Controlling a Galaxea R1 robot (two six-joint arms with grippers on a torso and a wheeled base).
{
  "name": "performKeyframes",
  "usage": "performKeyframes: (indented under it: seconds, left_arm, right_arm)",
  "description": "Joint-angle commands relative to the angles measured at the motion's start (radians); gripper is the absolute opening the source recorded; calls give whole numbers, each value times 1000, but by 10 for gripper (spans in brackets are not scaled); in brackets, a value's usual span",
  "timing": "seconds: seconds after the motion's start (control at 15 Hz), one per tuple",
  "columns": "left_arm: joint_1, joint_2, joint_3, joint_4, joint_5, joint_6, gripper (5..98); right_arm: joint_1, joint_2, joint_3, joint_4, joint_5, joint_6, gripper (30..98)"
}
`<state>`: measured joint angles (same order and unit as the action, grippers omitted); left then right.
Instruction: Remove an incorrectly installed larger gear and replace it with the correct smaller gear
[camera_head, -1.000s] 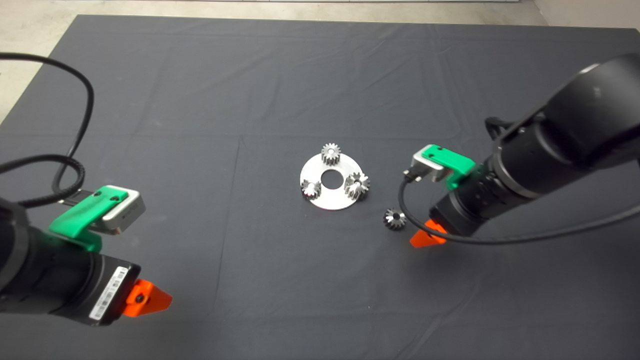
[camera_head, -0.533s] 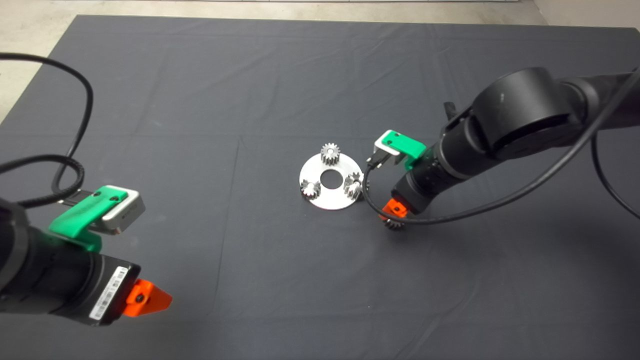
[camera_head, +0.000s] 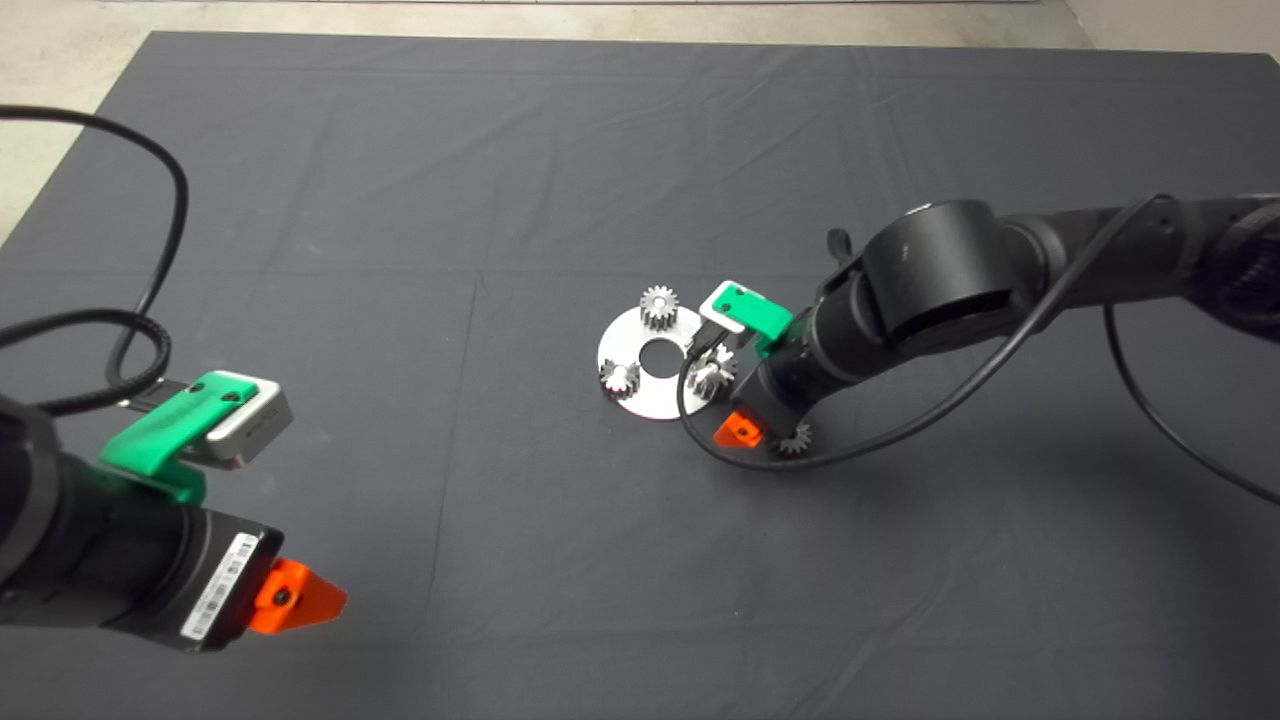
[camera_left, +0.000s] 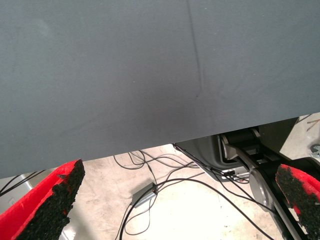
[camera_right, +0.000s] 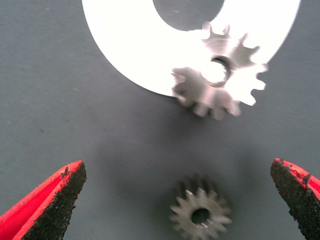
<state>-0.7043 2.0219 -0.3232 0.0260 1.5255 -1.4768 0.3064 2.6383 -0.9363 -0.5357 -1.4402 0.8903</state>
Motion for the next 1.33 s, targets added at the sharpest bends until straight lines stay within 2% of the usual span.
performKeyframes:
  seconds: [0.0,0.2,0.67,0.93,1.27]
  left_arm:
    - [-12,-1,15,-15,41,0,982]
    - [-12,-1,15,-15,41,0,982]
    - [-12,-2,15,-15,41,0,982]
    - [-12,-2,15,-15,41,0,982]
    - [-12,-2,17,-15,41,0,982]
  right_arm:
    - [13,12,-59,-48,15,-2,977]
    - [-6,32,-82,-110,17,1,977]
    - [-9,98,-152,-132,21,1,977]
    - [-28,102,-159,-159,21,1,977]
    - [-41,92,-166,-159,21,4,940]
